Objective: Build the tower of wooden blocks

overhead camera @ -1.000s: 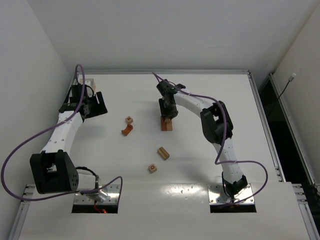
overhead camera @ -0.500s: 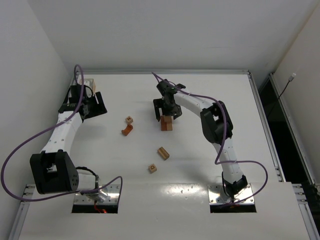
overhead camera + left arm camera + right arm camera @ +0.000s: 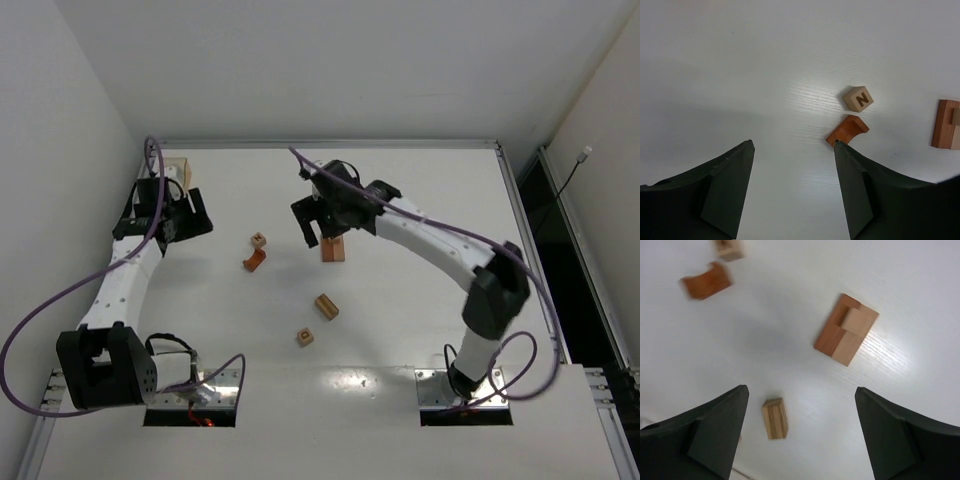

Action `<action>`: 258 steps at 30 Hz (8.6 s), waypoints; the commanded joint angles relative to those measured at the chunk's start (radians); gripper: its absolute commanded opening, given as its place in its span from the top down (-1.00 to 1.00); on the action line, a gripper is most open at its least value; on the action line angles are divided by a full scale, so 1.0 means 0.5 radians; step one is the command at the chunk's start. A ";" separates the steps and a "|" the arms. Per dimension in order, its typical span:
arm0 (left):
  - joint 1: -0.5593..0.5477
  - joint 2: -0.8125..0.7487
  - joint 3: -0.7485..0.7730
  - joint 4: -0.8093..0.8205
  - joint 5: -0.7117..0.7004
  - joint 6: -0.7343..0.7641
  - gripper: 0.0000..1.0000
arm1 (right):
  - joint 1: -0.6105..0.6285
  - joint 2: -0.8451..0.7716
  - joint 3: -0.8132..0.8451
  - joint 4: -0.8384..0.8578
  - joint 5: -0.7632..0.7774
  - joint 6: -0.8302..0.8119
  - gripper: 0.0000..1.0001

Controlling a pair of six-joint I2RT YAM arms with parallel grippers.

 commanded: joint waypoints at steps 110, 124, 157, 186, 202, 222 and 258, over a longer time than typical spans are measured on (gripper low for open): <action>0.292 0.155 0.049 0.001 0.273 0.199 -0.99 | -0.072 0.263 -0.110 -0.003 0.054 0.492 1.00; 0.292 0.176 0.068 0.001 0.310 0.217 -0.99 | -0.109 0.303 -0.110 0.132 0.072 0.528 1.00; 0.292 0.253 0.105 0.001 0.402 0.236 -0.99 | -0.091 0.361 -0.278 0.372 0.183 0.565 1.00; 0.292 0.290 0.105 0.001 0.402 0.236 -0.99 | -0.109 0.475 -0.214 0.353 0.180 0.529 1.00; 0.292 0.290 0.105 0.001 0.420 0.236 -0.99 | -0.128 0.457 -0.254 0.353 0.220 0.547 1.00; 0.292 0.290 0.105 0.001 0.420 0.236 -0.99 | -0.128 0.457 -0.272 0.372 0.180 0.547 0.75; 0.292 0.146 0.068 0.001 0.539 0.312 -0.99 | -0.106 -0.224 -0.628 0.690 -0.059 0.097 -0.43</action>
